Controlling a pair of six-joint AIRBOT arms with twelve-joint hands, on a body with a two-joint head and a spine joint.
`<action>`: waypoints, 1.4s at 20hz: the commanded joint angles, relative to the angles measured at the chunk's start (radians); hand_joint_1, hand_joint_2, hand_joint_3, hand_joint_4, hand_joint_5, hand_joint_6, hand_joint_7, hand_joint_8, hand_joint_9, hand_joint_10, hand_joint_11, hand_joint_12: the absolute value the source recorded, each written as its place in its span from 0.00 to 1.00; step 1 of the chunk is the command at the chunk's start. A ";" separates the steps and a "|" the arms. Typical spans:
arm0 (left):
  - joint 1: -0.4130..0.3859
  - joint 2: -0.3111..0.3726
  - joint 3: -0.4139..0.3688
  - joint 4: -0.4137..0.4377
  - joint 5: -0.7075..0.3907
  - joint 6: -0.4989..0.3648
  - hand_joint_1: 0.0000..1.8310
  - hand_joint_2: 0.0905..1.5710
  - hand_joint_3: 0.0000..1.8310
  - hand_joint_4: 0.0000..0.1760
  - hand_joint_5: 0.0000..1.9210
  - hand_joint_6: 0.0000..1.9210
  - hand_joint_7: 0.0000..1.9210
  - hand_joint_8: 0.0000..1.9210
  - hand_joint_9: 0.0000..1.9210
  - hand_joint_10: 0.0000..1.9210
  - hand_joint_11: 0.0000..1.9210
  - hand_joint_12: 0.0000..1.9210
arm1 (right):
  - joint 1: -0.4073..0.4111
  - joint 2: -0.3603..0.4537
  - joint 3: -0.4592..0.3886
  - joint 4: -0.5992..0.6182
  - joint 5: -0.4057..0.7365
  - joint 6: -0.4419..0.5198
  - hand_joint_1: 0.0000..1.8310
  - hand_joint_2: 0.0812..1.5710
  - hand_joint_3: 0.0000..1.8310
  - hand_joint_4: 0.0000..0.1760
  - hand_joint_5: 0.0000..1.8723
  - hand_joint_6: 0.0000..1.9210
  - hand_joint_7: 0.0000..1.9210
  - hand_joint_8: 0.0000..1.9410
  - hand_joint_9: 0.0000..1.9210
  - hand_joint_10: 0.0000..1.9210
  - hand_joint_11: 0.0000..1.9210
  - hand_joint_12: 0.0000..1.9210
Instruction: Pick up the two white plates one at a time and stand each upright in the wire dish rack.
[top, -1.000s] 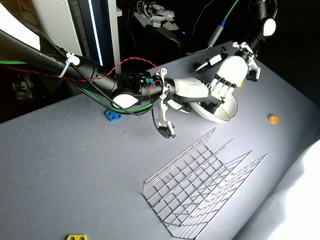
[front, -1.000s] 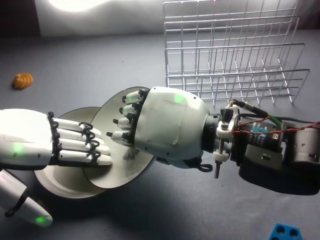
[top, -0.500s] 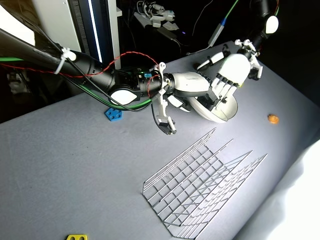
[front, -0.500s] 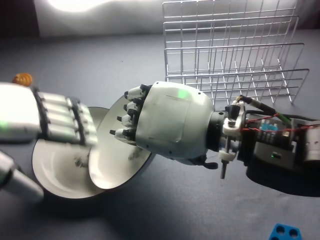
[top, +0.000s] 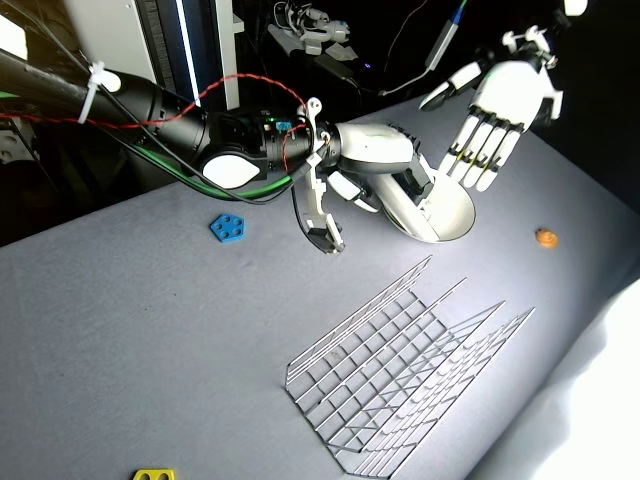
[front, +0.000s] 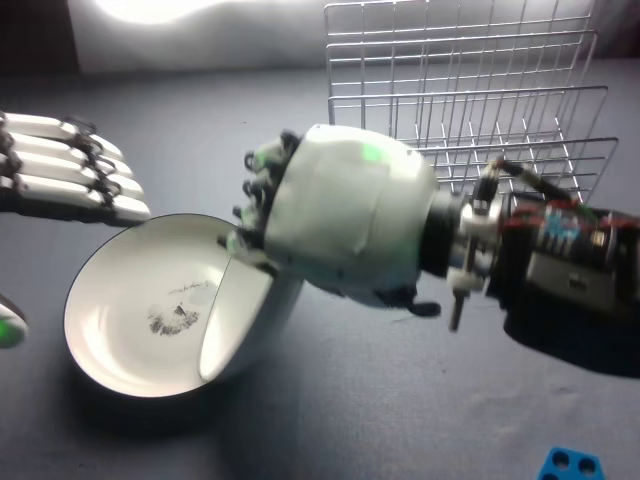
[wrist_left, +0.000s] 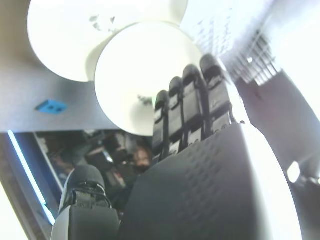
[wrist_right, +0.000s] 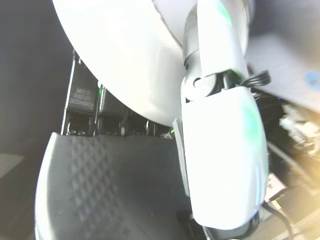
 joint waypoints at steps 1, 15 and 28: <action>-0.016 0.013 -0.001 -0.034 -0.051 -0.023 0.00 0.66 0.00 0.00 0.08 0.00 0.08 0.00 0.07 0.00 0.00 0.15 | 0.025 0.012 -0.009 0.026 0.119 -0.011 0.75 0.69 0.00 0.00 0.47 0.58 0.52 0.48 0.49 0.59 0.41 0.63; -0.107 0.038 0.055 0.029 -0.046 -0.134 0.00 0.66 0.00 0.00 0.08 0.00 0.08 0.00 0.07 0.00 0.00 0.17 | 0.255 0.165 -0.116 0.347 -0.165 0.234 0.75 0.70 0.00 0.00 0.46 0.59 0.51 0.50 0.48 0.61 0.39 0.65; -0.196 0.031 0.024 0.134 -0.035 -0.165 0.00 0.66 0.00 0.00 0.09 0.00 0.10 0.00 0.08 0.00 0.00 0.19 | 0.374 0.232 -0.069 0.472 -0.186 0.653 0.75 0.71 0.00 0.00 0.45 0.61 0.50 0.51 0.47 0.62 0.38 0.66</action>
